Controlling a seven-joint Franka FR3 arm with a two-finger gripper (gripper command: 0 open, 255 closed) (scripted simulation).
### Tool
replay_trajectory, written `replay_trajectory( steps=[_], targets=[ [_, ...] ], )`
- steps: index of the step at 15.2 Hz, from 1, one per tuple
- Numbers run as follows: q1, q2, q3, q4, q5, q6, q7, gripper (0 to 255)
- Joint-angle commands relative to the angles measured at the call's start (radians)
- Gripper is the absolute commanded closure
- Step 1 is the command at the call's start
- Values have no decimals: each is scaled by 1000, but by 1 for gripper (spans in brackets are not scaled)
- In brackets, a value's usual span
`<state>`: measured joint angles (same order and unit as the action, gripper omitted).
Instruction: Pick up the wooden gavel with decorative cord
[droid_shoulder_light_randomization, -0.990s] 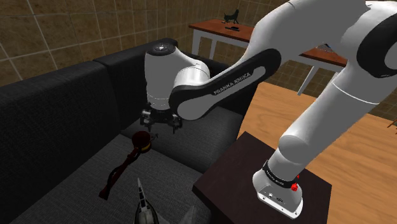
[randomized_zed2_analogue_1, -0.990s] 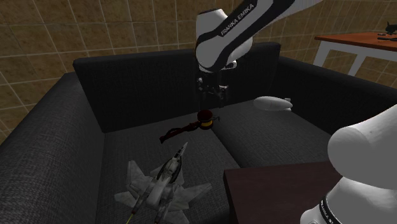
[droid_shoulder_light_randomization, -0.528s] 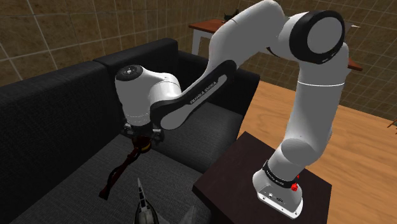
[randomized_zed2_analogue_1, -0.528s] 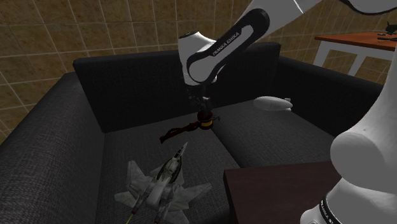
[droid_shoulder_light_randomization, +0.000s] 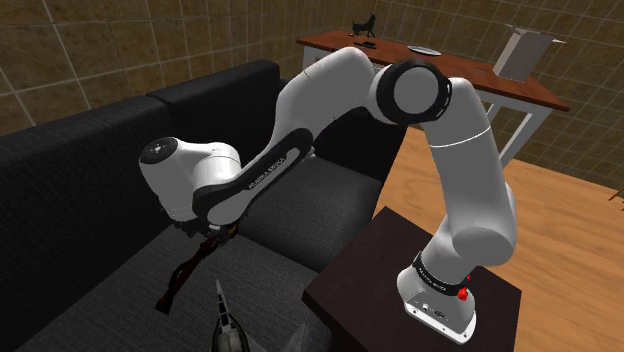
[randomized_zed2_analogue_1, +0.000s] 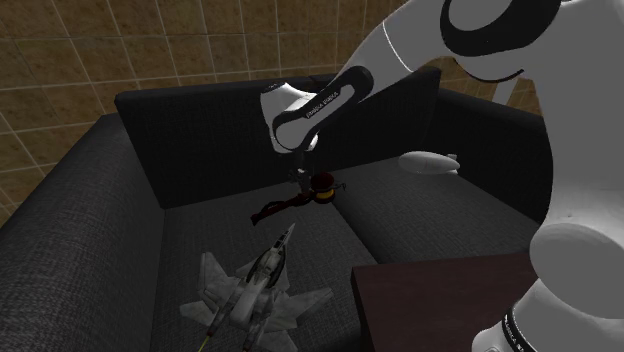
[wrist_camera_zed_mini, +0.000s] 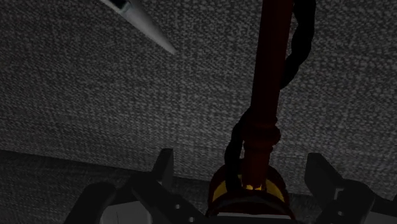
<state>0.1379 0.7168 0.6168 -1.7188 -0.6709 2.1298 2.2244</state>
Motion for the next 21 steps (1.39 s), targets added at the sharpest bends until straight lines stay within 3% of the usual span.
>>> replay_trajectory(
  steps=[1, 2, 11, 12, 21],
  targets=[
    [49, 84, -34, 98, -10, -26, 38, 0],
    [68, 121, -48, 145, -11, -38, 50, 0],
    [90, 192, -80, 165, -45, 11, 71, 0],
    [91, 192, -80, 165, -45, 11, 71, 255],
    [90, 192, -80, 165, -45, 11, 71, 255]
  ],
)
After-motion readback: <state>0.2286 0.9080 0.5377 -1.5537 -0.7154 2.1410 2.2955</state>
